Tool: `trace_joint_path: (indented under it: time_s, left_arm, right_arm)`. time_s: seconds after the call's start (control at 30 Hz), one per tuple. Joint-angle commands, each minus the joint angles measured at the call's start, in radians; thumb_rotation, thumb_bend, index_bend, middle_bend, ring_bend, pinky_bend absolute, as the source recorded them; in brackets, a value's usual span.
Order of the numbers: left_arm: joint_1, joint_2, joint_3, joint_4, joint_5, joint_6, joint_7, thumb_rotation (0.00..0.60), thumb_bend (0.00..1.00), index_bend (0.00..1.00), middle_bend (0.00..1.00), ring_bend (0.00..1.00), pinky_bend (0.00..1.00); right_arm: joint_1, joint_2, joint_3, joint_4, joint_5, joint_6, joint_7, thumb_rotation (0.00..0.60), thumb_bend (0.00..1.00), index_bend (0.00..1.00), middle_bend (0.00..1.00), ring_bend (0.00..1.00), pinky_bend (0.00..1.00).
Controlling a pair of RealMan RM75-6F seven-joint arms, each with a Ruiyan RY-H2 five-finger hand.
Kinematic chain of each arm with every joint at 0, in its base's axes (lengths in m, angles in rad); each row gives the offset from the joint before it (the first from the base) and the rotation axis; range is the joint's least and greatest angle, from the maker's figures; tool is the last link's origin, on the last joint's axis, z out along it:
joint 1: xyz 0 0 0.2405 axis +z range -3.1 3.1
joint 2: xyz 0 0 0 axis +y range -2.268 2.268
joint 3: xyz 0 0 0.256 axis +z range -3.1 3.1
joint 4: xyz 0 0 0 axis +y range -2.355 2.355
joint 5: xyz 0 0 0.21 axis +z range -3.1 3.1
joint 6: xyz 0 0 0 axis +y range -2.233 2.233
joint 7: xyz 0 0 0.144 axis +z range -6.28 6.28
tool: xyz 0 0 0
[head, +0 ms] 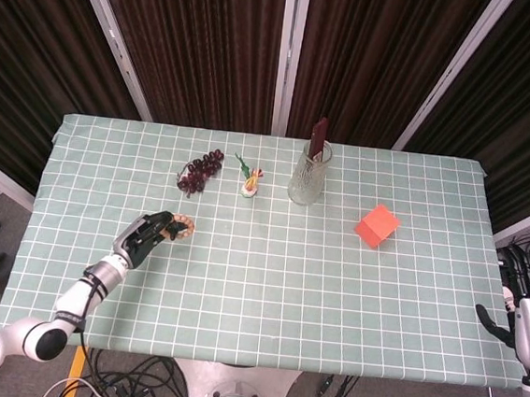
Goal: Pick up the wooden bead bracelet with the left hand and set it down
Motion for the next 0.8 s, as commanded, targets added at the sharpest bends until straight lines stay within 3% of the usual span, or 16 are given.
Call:
trace_joint_path:
  time_s: [0.03, 0.17, 0.43, 0.8]
  left_arm:
    - [0.007, -0.005, -0.009, -0.002, -0.01, -0.005, 0.015, 0.437, 0.42, 0.61, 0.69, 0.3, 0.15]
    - [0.015, -0.008, -0.02, -0.002, -0.02, -0.01, 0.032, 0.429, 0.44, 0.61, 0.7, 0.3, 0.15]
    - [0.037, -0.013, -0.038, -0.013, 0.0, -0.011, 0.049, 0.256, 0.61, 0.61, 0.67, 0.3, 0.15]
    - [0.049, -0.026, -0.042, -0.006, 0.07, -0.001, 0.053, 0.234, 0.68, 0.55, 0.61, 0.3, 0.16]
  right_arm:
    - [0.0, 0.0, 0.0, 0.001, 0.0, 0.0, 0.0, 0.6, 0.1, 0.0, 0.07, 0.0, 0.0]
    - [0.001, -0.002, 0.0, 0.001, -0.001, -0.002, 0.002, 0.6, 0.1, 0.0, 0.07, 0.0, 0.0]
    - [0.002, -0.004, -0.001, 0.005, 0.001, -0.005, 0.006, 0.6, 0.1, 0.0, 0.07, 0.0, 0.0]
    - [0.001, -0.003, 0.0, 0.009, 0.002, -0.003, 0.01, 0.6, 0.1, 0.0, 0.07, 0.0, 0.0]
